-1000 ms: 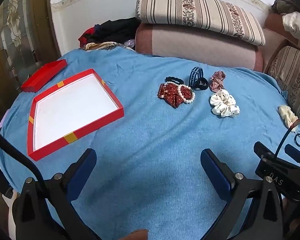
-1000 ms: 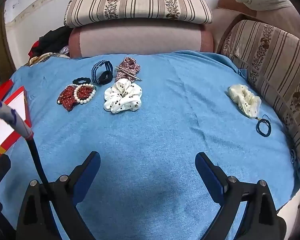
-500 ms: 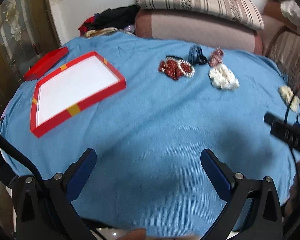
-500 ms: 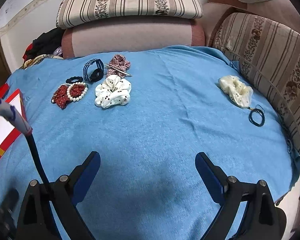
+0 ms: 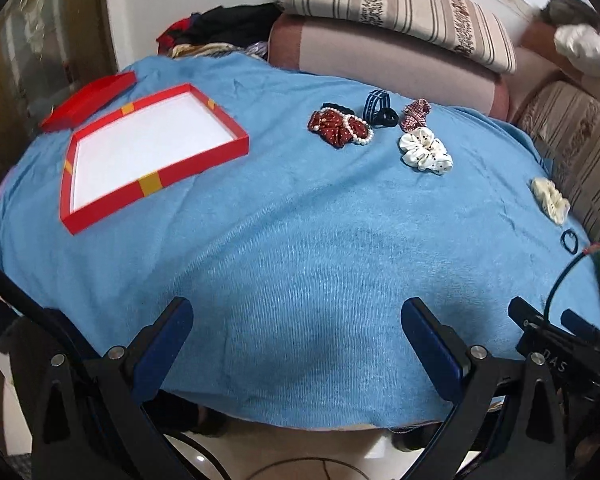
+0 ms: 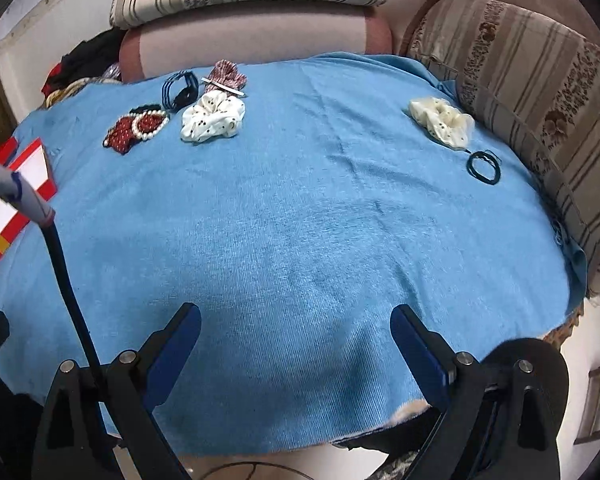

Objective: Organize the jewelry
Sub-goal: 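Move both tools toward the cluster of hair accessories on the sheet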

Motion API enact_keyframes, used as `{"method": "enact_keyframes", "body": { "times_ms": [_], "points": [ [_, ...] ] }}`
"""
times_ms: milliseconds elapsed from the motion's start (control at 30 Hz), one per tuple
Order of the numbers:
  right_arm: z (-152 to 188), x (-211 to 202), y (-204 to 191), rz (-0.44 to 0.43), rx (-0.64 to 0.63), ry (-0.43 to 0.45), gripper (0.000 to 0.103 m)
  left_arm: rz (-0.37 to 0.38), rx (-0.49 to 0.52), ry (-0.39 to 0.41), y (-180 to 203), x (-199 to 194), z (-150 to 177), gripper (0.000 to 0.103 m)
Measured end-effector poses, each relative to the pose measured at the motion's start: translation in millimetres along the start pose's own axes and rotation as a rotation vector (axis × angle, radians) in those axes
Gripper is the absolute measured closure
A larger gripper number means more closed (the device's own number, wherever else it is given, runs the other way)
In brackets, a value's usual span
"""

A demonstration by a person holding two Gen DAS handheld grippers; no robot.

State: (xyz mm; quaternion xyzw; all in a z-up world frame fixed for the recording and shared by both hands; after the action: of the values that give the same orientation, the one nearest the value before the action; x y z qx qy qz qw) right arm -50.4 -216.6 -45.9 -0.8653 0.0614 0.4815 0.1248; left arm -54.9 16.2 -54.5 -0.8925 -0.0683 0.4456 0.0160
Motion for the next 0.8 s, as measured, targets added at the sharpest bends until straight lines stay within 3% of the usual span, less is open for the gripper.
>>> {"method": "enact_keyframes", "body": {
  "times_ms": [333, 567, 700, 800],
  "points": [
    [1.3, -25.8, -3.0, -0.093, 0.036, 0.084, 0.005, 0.098, -0.032, 0.042, -1.5, -12.8, -4.9, 0.000],
    [4.6, -19.4, -15.5, -0.173, 0.028, 0.057, 0.005, 0.166, -0.028, 0.112, 2.6, -28.3, -8.4, 0.000],
    [3.0, -19.4, -27.3, -0.128, -0.036, 0.067, 0.003, 0.117, -0.010, 0.208, 2.6, -42.4, -17.8, 0.000],
    [-3.0, -17.3, -25.8, -0.116, -0.050, 0.077, 0.003, 0.059, -0.004, 0.223, -2.2, -38.4, -31.3, 0.000]
  ]
}}
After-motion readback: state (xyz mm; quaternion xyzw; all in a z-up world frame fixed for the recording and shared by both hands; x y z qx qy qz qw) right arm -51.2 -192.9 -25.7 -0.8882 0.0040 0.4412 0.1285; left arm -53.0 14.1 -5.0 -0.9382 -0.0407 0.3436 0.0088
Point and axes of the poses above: each gripper's, at about its wrist camera, not at the fingertips, and x roughly the way its jaws point, y to its right, z to its underside, the point moved 3 cm from there along x, roughly the way its jaws point, and after that the axes turned 12 degrees about -z, right-handed, at the moved point
